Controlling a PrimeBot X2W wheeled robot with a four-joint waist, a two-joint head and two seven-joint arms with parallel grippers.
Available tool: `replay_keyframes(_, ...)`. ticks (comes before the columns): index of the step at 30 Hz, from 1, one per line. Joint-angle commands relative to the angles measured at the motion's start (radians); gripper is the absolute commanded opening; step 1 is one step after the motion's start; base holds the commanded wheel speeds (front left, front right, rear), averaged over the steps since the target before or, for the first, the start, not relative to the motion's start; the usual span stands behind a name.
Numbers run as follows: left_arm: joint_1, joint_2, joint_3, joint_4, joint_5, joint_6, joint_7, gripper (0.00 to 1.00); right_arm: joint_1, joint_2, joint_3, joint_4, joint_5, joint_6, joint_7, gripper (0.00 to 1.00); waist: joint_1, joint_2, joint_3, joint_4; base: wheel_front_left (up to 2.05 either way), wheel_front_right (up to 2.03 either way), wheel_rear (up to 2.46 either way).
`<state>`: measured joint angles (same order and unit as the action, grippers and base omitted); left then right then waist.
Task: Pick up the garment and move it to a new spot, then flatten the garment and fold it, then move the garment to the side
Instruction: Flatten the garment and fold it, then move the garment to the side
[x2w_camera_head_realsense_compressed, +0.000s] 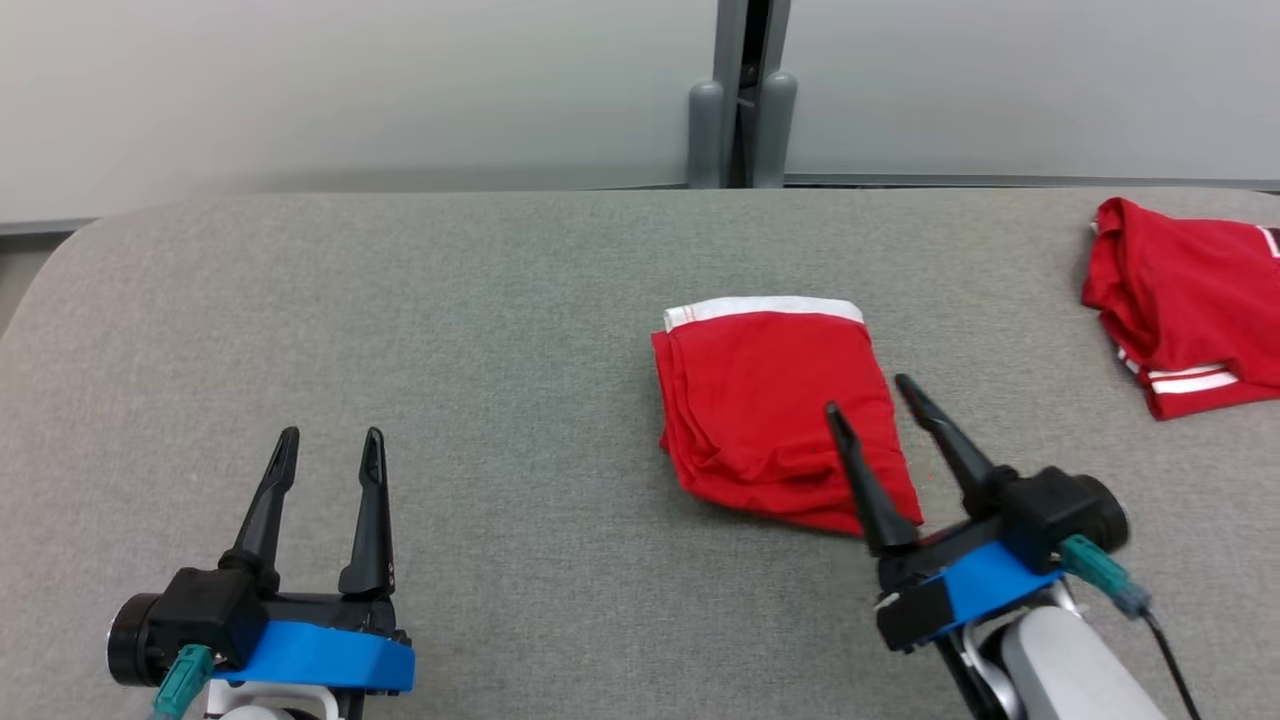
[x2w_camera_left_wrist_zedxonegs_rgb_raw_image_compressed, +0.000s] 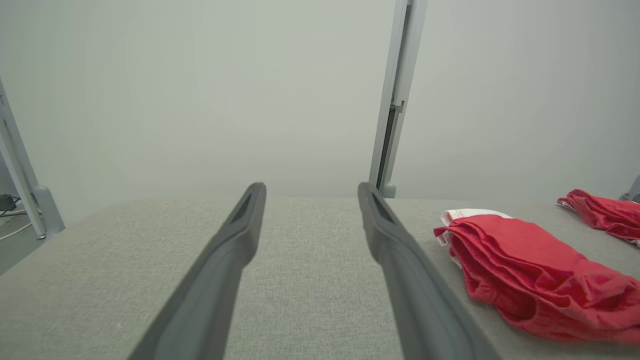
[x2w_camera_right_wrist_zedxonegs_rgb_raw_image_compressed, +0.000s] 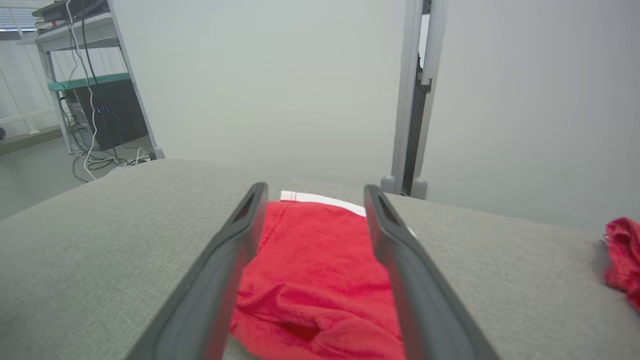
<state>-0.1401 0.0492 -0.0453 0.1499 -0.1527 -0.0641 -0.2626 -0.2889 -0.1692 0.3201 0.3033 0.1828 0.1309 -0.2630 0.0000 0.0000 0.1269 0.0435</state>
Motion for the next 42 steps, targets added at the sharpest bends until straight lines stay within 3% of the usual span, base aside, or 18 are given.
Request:
replay_keyframes(1, 0.014, 0.004, 0.004, 0.002, 0.006, -0.001, -0.003, 1.00, 0.028, 0.005, -0.026, -0.014, -0.014, 0.000, -0.001, 1.00, 0.0000, 0.0000, -0.015, -0.016, 0.00, 0.00, 0.00)
replay_keyframes(8, 0.039, 0.004, 0.025, 0.004, 0.019, -0.003, -0.003, 1.00, 0.130, 0.038, -0.193, -0.089, -0.061, 0.000, -0.001, 1.00, 0.0000, 0.0000, -0.052, -0.055, 0.00, 0.00, 0.00)
replay_keyframes(19, 0.089, 0.004, 0.054, 0.020, 0.034, 0.011, -0.003, 1.00, 0.230, 0.093, -0.312, -0.126, -0.075, 0.000, -0.001, 1.00, 0.0000, 0.0000, -0.097, -0.085, 0.00, 0.00, 0.00)
replay_keyframes(42, 0.118, 0.004, 0.064, 0.020, 0.032, 0.009, -0.003, 1.00, 0.265, 0.118, -0.330, -0.085, -0.081, 0.000, -0.001, 1.00, 0.0000, 0.0000, -0.123, -0.063, 0.00, 0.00, 0.00)
